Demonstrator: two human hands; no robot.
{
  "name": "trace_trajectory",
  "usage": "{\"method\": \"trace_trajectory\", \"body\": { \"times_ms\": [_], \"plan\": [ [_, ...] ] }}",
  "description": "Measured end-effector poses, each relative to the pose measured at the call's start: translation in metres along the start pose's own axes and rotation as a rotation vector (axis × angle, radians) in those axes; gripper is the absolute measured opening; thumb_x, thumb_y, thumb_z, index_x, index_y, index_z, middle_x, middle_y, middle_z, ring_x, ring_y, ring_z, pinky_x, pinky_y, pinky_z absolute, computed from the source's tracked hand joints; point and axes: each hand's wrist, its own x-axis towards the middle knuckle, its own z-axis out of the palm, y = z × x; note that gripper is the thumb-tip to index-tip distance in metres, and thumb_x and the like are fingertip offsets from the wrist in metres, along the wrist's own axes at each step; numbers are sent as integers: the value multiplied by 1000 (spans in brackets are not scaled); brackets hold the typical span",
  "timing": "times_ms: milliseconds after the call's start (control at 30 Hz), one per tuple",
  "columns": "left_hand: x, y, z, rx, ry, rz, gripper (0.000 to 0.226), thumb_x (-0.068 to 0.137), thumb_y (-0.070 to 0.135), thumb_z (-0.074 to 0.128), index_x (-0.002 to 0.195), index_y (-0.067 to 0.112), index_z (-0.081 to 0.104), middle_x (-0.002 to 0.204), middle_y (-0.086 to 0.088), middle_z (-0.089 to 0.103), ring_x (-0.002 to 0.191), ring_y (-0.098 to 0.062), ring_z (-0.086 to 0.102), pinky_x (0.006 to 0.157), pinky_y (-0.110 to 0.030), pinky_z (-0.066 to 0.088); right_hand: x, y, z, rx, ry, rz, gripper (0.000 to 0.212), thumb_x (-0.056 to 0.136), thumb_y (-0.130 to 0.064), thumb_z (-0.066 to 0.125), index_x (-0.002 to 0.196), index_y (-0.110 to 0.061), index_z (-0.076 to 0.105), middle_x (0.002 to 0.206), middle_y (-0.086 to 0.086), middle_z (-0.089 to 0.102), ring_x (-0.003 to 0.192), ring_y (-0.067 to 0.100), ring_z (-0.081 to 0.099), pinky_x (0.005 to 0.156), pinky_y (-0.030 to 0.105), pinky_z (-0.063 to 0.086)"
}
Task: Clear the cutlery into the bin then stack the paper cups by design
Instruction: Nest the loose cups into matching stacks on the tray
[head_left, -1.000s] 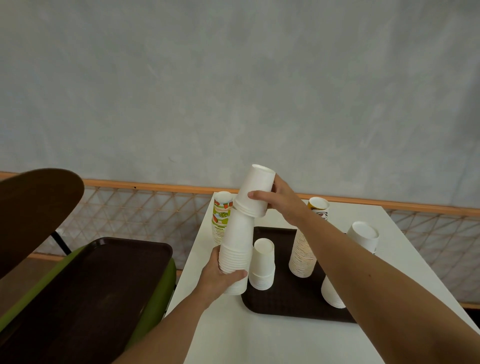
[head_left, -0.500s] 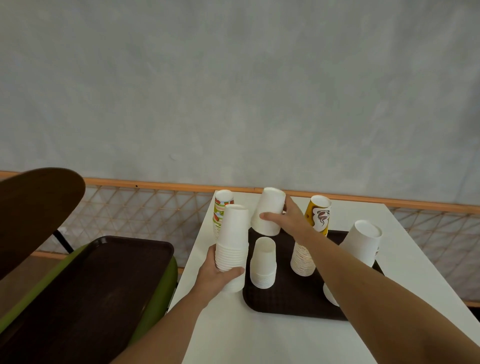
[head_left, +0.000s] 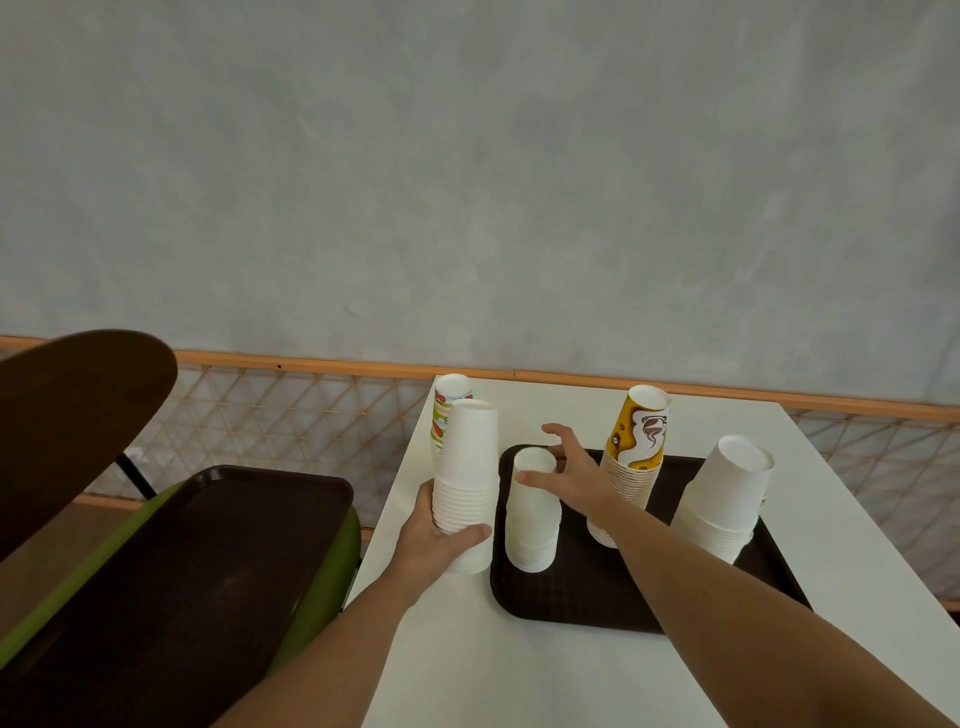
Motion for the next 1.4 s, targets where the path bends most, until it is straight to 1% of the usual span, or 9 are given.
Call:
{"method": "trace_trajectory", "body": {
  "times_ms": [167,300,433,667,767,900,1033,1167,1400],
  "plan": [
    [0,4,2,2,-4,4,89,48,44,79,125,36,35,118,6,56,110,-20,54,92,-37,48,4,-20,-7,66,14,-60,62,86,-31,66,137,-24,33,130,7,48,114,19,48,90,28,41],
    [2,8,6,9,-8,13,93,53,41,81,132,31,34,122,3,55,113,-21,53,97,-40,47,6,-40,-10,236,-39,-105,39,94,-24,54,131,-22,42,119,3,54,118,23,51,93,28,41],
    [3,13,11,9,-11,26,90,57,37,81,133,32,33,122,5,55,114,-21,53,98,-41,47,2,-54,-8,253,-183,-102,58,88,-43,58,138,-25,36,125,3,54,117,21,53,100,36,44],
    [1,17,14,14,-26,53,83,67,28,82,134,33,32,123,4,55,114,-21,53,99,-44,47,-1,-55,1,190,-280,-90,74,75,-35,76,137,-26,36,128,-1,53,116,17,54,91,33,51],
    [0,19,15,33,-38,66,83,69,26,81,135,31,31,124,3,54,114,-20,52,99,-44,47,-3,-54,5,197,-317,-92,67,75,-30,77,131,-27,42,123,-5,58,113,15,56,85,30,52],
    [-3,19,14,28,-46,63,88,63,33,81,135,32,31,124,3,55,114,-20,53,98,-43,48,-3,-55,6,211,-290,-105,63,74,-25,78,128,-26,46,121,-5,61,111,15,58,89,32,51],
    [-3,18,13,17,-48,57,84,69,27,81,136,32,31,124,3,55,114,-20,53,97,-41,48,-4,-56,5,212,-269,-124,60,73,-24,79,125,-27,49,120,-5,61,111,15,58,92,33,50],
    [-4,19,12,21,-52,58,85,67,29,82,135,31,32,124,2,55,114,-20,53,99,-42,47,-3,-62,0,229,-225,-147,54,74,-23,78,119,-31,48,114,-8,62,108,13,58,84,28,51],
    [-8,16,11,56,-53,52,83,70,25,80,137,29,30,125,2,53,114,-21,52,100,-41,46,0,-76,-16,275,-146,-180,49,76,-22,76,115,-30,48,115,-2,61,108,18,58,86,34,53]
  ]
}}
